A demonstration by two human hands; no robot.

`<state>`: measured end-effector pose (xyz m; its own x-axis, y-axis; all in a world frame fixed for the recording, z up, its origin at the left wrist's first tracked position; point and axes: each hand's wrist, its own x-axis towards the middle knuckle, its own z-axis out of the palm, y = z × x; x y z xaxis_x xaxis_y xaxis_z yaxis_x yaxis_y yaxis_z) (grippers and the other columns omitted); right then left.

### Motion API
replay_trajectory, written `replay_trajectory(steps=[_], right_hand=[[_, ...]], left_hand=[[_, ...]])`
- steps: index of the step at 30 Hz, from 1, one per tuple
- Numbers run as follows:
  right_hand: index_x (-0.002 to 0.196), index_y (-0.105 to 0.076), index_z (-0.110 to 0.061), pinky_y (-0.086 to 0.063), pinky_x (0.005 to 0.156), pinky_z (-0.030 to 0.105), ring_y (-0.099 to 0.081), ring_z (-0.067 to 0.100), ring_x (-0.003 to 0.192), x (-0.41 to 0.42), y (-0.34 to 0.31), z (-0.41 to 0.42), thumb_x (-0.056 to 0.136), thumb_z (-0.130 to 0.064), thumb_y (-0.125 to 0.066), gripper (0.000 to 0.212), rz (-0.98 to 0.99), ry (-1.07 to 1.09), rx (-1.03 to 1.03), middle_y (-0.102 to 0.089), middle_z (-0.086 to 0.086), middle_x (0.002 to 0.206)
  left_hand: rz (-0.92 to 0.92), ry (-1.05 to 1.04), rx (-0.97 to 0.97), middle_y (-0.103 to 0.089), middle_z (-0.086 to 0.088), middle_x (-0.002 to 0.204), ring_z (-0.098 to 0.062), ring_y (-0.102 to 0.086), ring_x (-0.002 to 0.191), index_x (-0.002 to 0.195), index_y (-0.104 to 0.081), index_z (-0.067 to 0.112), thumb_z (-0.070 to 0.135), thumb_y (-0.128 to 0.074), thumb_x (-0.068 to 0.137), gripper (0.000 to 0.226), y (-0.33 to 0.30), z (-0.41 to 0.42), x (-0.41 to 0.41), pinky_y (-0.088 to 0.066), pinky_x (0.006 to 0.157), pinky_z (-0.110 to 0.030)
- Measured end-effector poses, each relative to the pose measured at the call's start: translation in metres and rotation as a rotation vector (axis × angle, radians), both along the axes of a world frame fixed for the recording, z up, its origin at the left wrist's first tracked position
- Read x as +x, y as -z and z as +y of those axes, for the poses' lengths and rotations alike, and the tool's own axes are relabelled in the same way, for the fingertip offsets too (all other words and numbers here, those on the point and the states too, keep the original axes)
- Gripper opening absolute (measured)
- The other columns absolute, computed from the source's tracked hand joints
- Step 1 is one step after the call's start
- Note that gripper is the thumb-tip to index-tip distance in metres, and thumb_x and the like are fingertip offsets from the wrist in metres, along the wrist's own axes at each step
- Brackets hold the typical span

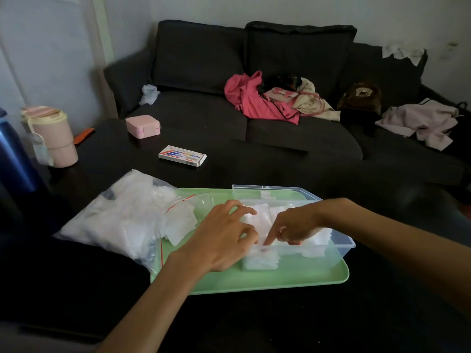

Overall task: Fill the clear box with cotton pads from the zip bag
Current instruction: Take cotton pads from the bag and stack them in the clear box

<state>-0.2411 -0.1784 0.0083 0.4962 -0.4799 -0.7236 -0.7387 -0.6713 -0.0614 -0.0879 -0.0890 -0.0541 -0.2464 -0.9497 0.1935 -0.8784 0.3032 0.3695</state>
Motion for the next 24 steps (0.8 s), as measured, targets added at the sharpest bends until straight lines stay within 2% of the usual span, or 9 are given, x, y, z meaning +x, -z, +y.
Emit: replay_trajectory(steps=[2, 4, 6, 9, 12, 16, 19, 22, 24], right_hand=[[0.120, -0.063, -0.029, -0.039, 0.072, 0.029, -0.046, 0.019, 0.068, -0.004, -0.013, 0.002, 0.098, -0.013, -0.040, 0.035, -0.135, 0.052, -0.045, -0.051, -0.004, 0.062], [0.111, -0.068, -0.026, -0.040, 0.066, 0.020, -0.052, 0.008, 0.061, -0.002, -0.028, 0.006, 0.097, -0.019, -0.048, 0.025, -0.347, 0.117, -0.169, -0.058, -0.016, 0.067], [0.105, -0.069, -0.028, -0.046, 0.070, 0.019, -0.059, 0.001, 0.067, 0.012, -0.033, 0.018, 0.094, -0.022, -0.054, 0.020, -0.558, 0.183, -0.259, -0.063, -0.016, 0.086], [0.096, -0.072, -0.031, -0.049, 0.082, 0.027, -0.063, 0.009, 0.084, 0.049, -0.019, 0.044, 0.087, -0.023, -0.060, 0.017, -0.759, 0.267, -0.316, -0.063, -0.011, 0.089], [0.097, -0.073, -0.031, -0.043, 0.083, 0.025, -0.059, 0.015, 0.096, 0.080, 0.008, 0.060, 0.084, -0.025, -0.063, 0.017, -0.813, 0.324, -0.383, -0.062, -0.004, 0.090], [0.105, -0.069, -0.034, -0.037, 0.091, 0.028, -0.048, 0.018, 0.110, 0.102, 0.044, 0.060, 0.084, -0.023, -0.061, 0.024, -0.778, 0.338, -0.478, -0.058, -0.001, 0.109], [0.122, -0.059, -0.035, -0.036, 0.095, 0.030, -0.046, 0.019, 0.114, 0.112, 0.053, 0.052, 0.082, -0.022, -0.064, 0.042, -0.772, 0.320, -0.482, -0.054, 0.000, 0.115], [0.123, -0.058, -0.036, -0.038, 0.094, 0.030, -0.046, 0.018, 0.113, 0.119, 0.056, 0.044, 0.078, -0.020, -0.069, 0.050, -0.834, 0.318, -0.456, -0.048, -0.002, 0.106], [0.110, -0.064, -0.039, -0.036, 0.088, 0.028, -0.046, 0.016, 0.108, 0.123, 0.061, 0.043, 0.077, -0.024, -0.070, 0.037, -0.864, 0.248, -0.542, -0.042, -0.008, 0.096]], left_hand=[[0.159, -0.080, -0.050, -0.049, 0.021, 0.131, -0.002, -0.029, 0.125, 0.095, -0.069, 0.034, 0.035, -0.038, 0.096, 0.031, -0.006, 0.005, 0.006, -0.025, 0.102, -0.024], [0.269, -0.293, -0.256, -0.058, 0.020, 0.114, -0.005, -0.043, 0.112, 0.099, -0.064, 0.034, 0.038, -0.054, 0.089, 0.014, -0.013, 0.012, 0.022, -0.040, 0.090, -0.029], [0.260, -0.588, -0.366, -0.057, 0.014, 0.113, -0.012, -0.048, 0.108, 0.111, -0.055, 0.033, 0.044, -0.067, 0.078, 0.036, -0.019, 0.022, 0.046, -0.043, 0.080, -0.032], [-0.011, -0.880, -0.074, -0.047, -0.003, 0.130, -0.024, -0.039, 0.123, 0.129, -0.043, 0.023, 0.061, -0.063, 0.074, 0.070, -0.015, 0.038, 0.086, -0.040, 0.089, -0.037], [-0.040, -0.914, 0.090, -0.045, -0.007, 0.131, -0.027, -0.042, 0.122, 0.128, -0.048, 0.023, 0.062, -0.050, 0.084, 0.058, -0.007, 0.049, 0.108, -0.042, 0.092, -0.041], [0.057, -0.850, -0.032, -0.056, -0.004, 0.119, -0.024, -0.055, 0.110, 0.112, -0.063, 0.023, 0.047, -0.044, 0.094, 0.035, -0.003, 0.046, 0.120, -0.047, 0.088, -0.040], [0.172, -0.873, 0.027, -0.063, -0.007, 0.102, -0.029, -0.059, 0.103, 0.093, -0.062, 0.019, 0.041, -0.040, 0.097, 0.031, 0.000, 0.042, 0.130, -0.047, 0.084, -0.039], [0.283, -0.903, 0.079, -0.063, -0.013, 0.097, -0.033, -0.057, 0.095, 0.086, -0.059, 0.013, 0.037, -0.037, 0.098, 0.035, 0.006, 0.038, 0.142, -0.042, 0.079, -0.037], [0.316, -0.916, 0.070, -0.063, -0.016, 0.100, -0.035, -0.056, 0.095, 0.086, -0.060, 0.010, 0.033, -0.037, 0.099, 0.035, 0.008, 0.038, 0.148, -0.040, 0.078, -0.037]])
